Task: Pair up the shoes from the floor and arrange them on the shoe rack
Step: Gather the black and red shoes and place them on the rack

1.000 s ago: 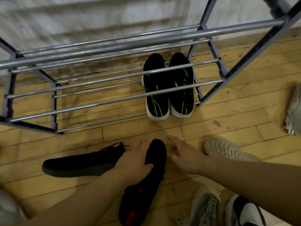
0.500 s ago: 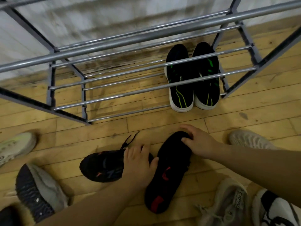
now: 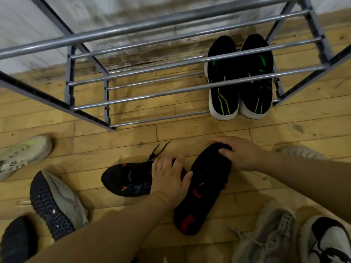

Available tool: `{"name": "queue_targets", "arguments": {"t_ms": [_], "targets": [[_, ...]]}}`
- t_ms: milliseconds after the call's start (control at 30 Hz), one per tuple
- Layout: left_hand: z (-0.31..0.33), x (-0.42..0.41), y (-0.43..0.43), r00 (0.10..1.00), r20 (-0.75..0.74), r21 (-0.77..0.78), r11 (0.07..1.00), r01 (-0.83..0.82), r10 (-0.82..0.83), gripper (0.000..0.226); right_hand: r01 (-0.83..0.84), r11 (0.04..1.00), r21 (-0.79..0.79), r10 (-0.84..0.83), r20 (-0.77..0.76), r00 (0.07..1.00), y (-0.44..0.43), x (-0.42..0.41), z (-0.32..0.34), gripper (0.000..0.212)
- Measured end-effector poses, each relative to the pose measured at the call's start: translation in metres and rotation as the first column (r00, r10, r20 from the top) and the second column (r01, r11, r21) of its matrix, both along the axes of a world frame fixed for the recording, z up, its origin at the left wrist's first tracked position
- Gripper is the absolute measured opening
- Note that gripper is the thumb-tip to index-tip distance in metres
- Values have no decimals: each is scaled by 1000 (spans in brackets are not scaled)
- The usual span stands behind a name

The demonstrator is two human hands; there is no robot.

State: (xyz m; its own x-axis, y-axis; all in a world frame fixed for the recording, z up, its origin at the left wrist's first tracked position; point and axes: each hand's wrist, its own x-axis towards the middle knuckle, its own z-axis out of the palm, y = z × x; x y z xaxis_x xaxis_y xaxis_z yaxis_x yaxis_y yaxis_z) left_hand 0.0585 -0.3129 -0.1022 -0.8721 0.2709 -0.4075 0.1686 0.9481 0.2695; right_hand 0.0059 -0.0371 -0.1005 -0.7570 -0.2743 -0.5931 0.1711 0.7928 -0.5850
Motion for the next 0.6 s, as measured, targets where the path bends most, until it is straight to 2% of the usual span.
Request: {"name": "queue_targets", "arguments": {"t_ms": [100, 367, 500, 600], "targets": [[-5, 2, -1, 999, -37, 27, 1000, -3, 4, 69, -37, 999, 6, 37, -6, 999, 4, -10, 10, 49], [-4, 2, -1, 999, -35, 21, 1000, 13, -12, 74, 99, 995, -4, -99, -55, 994, 0, 12, 14, 46], [3, -1, 4, 1000, 8, -29, 1000, 12, -12, 78, 2, 1000, 15, -2, -13, 1000, 5, 4, 36, 43], [11, -4, 8, 995, 101, -62, 997, 35, -29, 86, -26, 998, 66, 26, -10, 1000, 16, 12, 65, 41]]}}
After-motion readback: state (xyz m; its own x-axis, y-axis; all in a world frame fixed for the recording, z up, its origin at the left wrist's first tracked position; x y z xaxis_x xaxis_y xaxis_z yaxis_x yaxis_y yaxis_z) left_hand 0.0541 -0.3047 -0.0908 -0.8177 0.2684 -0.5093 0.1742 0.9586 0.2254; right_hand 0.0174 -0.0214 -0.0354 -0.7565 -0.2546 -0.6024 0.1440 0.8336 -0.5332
